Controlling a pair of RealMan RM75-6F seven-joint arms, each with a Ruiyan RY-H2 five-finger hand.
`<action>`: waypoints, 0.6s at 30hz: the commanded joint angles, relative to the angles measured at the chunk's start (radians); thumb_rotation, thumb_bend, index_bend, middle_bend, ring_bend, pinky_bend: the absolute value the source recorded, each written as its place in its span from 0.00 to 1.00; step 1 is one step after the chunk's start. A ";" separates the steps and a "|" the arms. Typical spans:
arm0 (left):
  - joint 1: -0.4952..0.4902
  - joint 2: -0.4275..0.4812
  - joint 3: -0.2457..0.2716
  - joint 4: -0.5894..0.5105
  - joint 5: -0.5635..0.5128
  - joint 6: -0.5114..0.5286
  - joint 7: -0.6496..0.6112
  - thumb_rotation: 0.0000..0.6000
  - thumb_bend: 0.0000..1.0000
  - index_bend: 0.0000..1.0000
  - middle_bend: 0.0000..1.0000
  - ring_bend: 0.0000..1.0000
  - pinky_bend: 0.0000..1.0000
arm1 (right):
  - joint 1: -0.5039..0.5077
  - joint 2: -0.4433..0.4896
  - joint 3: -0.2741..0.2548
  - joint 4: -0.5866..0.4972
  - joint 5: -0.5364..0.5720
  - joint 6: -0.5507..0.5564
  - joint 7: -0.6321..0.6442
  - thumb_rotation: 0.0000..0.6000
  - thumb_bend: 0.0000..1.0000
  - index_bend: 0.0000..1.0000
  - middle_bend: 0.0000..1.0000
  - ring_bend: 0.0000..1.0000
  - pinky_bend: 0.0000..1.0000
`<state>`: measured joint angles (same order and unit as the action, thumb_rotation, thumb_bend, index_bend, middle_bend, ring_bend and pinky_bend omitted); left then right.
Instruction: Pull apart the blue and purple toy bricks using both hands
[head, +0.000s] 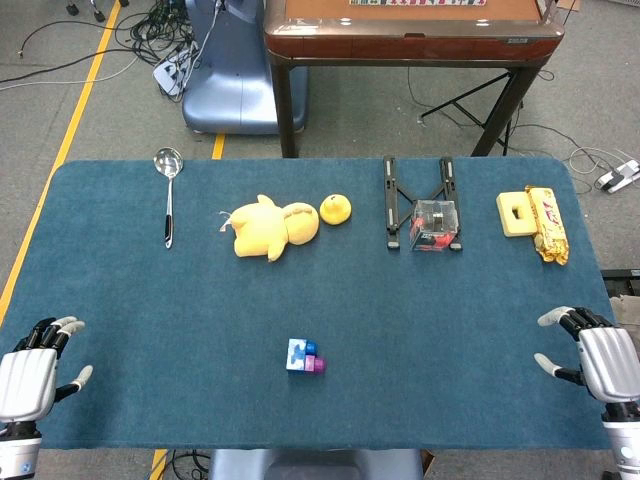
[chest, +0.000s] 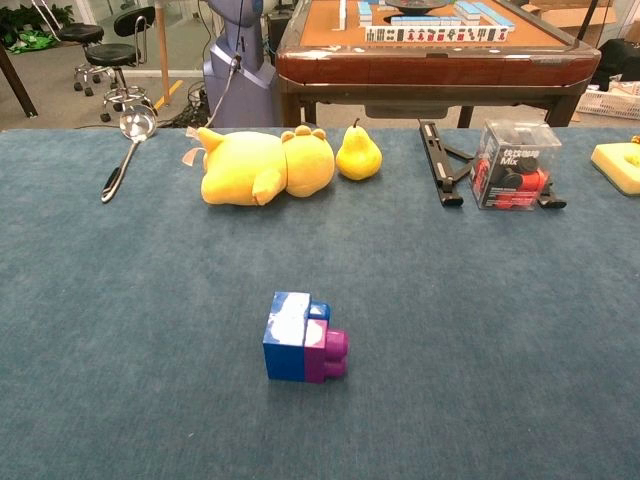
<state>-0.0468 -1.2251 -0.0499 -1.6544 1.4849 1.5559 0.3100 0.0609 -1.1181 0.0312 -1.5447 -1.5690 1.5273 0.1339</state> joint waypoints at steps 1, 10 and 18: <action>0.000 -0.001 0.000 -0.003 0.001 0.001 -0.002 1.00 0.22 0.34 0.27 0.19 0.39 | -0.001 -0.001 -0.001 0.002 0.000 -0.001 0.001 1.00 0.01 0.45 0.42 0.34 0.49; -0.039 0.009 -0.005 -0.121 0.045 -0.033 -0.039 1.00 0.20 0.24 0.28 0.42 0.64 | 0.003 0.002 0.004 0.003 -0.004 0.000 0.008 1.00 0.01 0.45 0.42 0.34 0.49; -0.150 0.003 -0.027 -0.242 0.099 -0.159 0.060 1.00 0.11 0.17 0.57 0.75 0.98 | 0.011 0.004 0.010 0.014 -0.001 -0.010 0.025 1.00 0.01 0.45 0.42 0.34 0.49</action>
<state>-0.1565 -1.2158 -0.0664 -1.8600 1.5828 1.4459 0.3299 0.0709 -1.1132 0.0410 -1.5321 -1.5696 1.5175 0.1577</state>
